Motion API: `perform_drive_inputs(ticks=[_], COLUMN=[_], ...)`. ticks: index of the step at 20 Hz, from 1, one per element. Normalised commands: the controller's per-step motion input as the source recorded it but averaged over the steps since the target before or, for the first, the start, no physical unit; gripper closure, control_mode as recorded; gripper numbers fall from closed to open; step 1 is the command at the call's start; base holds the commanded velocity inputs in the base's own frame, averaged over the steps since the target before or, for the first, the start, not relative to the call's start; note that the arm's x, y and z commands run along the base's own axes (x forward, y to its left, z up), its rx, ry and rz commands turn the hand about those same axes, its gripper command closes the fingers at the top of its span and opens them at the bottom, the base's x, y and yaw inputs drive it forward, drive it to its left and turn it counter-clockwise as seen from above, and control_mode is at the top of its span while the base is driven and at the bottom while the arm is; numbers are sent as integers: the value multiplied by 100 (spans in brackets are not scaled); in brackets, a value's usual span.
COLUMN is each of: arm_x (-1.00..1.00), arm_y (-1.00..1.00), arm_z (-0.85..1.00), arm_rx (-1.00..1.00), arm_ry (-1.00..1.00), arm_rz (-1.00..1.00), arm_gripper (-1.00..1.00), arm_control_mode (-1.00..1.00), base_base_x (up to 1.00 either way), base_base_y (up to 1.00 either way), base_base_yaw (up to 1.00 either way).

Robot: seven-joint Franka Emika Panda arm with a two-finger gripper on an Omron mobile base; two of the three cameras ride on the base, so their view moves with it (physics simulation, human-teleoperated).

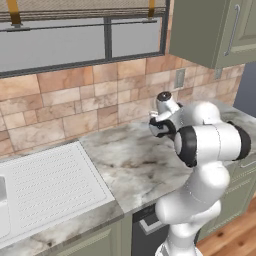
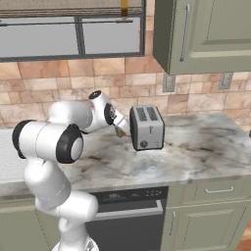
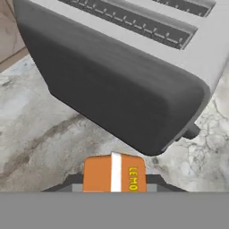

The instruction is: Move the drinks to the dining counter.

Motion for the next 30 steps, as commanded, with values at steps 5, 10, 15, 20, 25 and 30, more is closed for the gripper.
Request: perform_drive_inputs(ticks=[5,10,15,20,25,30], arm_x=[-42,-47,-50,-55,-48,-43], arm_y=[0,0,0,0,0,0], arm_z=[55,47,40,32,34,27], arm_rx=[0,0,0,0,1,2], arm_ry=[0,0,0,0,0,0], arm_rz=[0,0,0,9,19,25], arm_gripper=[100,100,100,100,100,100], arm_control_mode=[-100,-100,-100,-100,-100,-100], base_base_x=[0,0,0,0,0,0], base_base_y=[0,0,0,0,0,0], base_base_yaw=[0,0,0,0,0,0])
